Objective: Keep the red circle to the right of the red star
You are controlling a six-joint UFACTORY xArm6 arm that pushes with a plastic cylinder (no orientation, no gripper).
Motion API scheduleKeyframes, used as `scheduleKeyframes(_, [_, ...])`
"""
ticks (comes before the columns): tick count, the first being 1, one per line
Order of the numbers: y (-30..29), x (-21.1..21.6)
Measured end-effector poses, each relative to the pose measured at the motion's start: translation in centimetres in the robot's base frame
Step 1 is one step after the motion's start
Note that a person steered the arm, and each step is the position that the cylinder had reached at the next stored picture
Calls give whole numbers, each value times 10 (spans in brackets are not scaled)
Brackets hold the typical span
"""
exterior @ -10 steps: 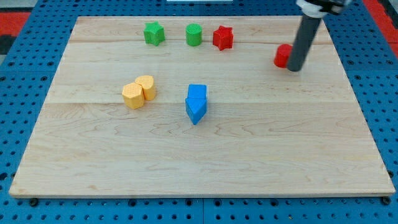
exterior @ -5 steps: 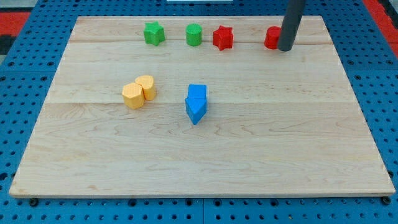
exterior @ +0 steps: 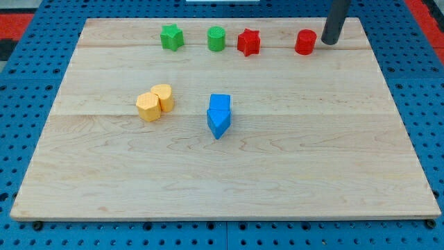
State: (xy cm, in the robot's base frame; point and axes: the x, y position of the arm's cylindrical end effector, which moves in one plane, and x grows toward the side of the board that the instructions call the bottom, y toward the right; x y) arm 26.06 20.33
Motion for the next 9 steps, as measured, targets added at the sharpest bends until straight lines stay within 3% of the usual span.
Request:
scheduleKeyframes(2, [-50,0])
scheduleKeyframes(6, [-34,14])
scheduleKeyframes(9, [-28,69])
